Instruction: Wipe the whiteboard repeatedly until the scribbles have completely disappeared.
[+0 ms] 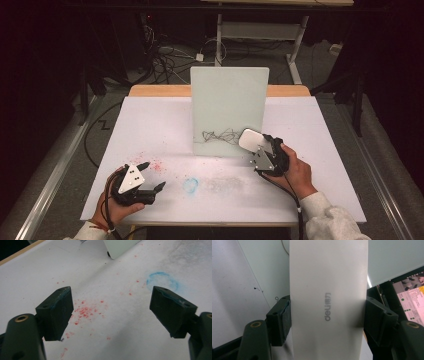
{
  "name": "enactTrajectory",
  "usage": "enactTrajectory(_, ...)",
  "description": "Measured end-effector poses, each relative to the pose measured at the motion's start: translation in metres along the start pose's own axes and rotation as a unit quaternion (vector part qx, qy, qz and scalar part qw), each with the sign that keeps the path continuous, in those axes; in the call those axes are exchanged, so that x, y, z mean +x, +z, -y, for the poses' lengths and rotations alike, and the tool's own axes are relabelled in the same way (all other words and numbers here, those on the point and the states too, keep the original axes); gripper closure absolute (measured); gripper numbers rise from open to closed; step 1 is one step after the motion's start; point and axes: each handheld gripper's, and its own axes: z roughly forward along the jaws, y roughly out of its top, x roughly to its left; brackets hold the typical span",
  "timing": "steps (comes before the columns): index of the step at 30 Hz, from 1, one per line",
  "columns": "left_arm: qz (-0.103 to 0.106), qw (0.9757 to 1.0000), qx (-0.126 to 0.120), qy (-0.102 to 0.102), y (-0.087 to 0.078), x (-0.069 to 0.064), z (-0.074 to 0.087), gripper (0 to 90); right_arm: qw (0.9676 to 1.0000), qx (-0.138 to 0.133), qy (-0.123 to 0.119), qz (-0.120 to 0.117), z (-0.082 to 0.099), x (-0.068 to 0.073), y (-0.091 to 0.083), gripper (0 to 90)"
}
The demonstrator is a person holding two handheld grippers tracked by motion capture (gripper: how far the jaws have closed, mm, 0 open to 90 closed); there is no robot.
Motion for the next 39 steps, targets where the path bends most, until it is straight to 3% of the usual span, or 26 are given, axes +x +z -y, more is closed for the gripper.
enactTrajectory(4, 0.000, 1.0000, 0.003, 0.002, 0.001, -0.001, 0.000, 18.5, 0.9998, -0.014, 0.010, 0.002, -0.011, 0.002, 0.003, 31.0)
enactTrajectory(8, -0.001, 1.0000, -0.003, 0.006, 0.001, 0.000, 0.000, 18.5, 0.9997, -0.023, 0.004, 0.006, -0.030, 0.009, 0.007, 31.0)
enactTrajectory(15, -0.001, 1.0000, -0.001, -0.004, 0.001, 0.000, 0.000, 18.6, 0.9992, -0.038, 0.012, 0.000, -0.058, 0.024, 0.016, 31.0)
enactTrajectory(21, -0.002, 1.0000, 0.003, -0.005, 0.002, 0.000, 0.000, 18.6, 0.9990, -0.039, 0.020, 0.010, -0.066, 0.031, 0.020, 31.0)
enactTrajectory(27, -0.003, 1.0000, 0.003, -0.007, 0.001, 0.002, 0.001, 18.6, 0.9997, -0.022, 0.004, -0.004, -0.057, 0.033, 0.017, 31.0)
enactTrajectory(32, -0.008, 0.9998, 0.001, -0.021, -0.002, 0.005, 0.003, 18.6, 1.0000, 0.001, -0.004, -0.007, -0.033, 0.031, 0.012, 31.0)
enactTrajectory(39, -0.016, 0.9995, -0.004, -0.026, -0.004, 0.006, 0.002, 18.6, 0.9994, 0.033, 0.007, 0.006, -0.001, 0.022, 0.003, 31.1)
